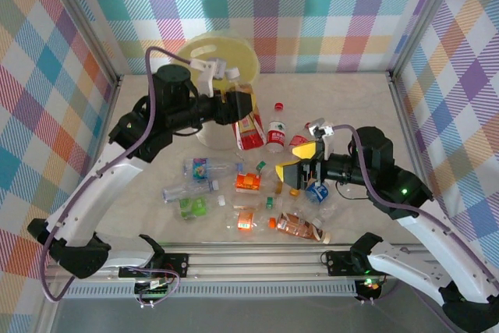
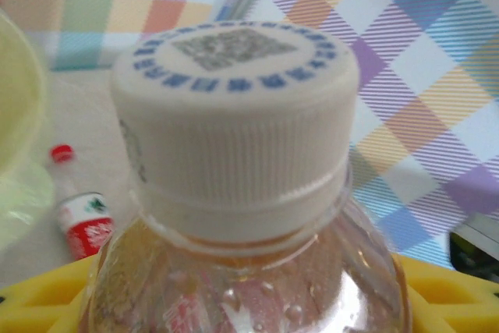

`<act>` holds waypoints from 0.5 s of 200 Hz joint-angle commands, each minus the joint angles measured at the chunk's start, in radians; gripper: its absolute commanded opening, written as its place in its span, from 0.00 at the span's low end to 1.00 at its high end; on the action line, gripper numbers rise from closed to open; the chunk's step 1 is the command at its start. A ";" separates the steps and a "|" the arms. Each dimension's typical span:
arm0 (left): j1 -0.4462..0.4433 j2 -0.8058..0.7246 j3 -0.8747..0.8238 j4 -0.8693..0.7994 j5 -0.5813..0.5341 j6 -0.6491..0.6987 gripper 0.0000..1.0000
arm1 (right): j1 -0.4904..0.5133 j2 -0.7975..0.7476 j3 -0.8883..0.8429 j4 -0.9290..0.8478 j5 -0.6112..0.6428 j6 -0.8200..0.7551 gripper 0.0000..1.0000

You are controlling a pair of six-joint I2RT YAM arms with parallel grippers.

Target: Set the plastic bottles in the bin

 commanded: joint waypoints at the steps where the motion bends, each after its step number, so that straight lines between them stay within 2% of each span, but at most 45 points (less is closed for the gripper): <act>1: 0.035 0.059 0.123 -0.096 -0.089 0.109 0.58 | 0.007 -0.010 0.011 -0.028 0.063 -0.003 1.00; 49: 0.115 0.185 0.313 -0.101 -0.174 0.148 0.56 | 0.006 0.002 0.018 -0.045 0.081 0.003 1.00; 100: 0.236 0.351 0.490 -0.132 -0.134 0.154 0.56 | 0.006 0.019 0.039 -0.069 0.093 0.001 1.00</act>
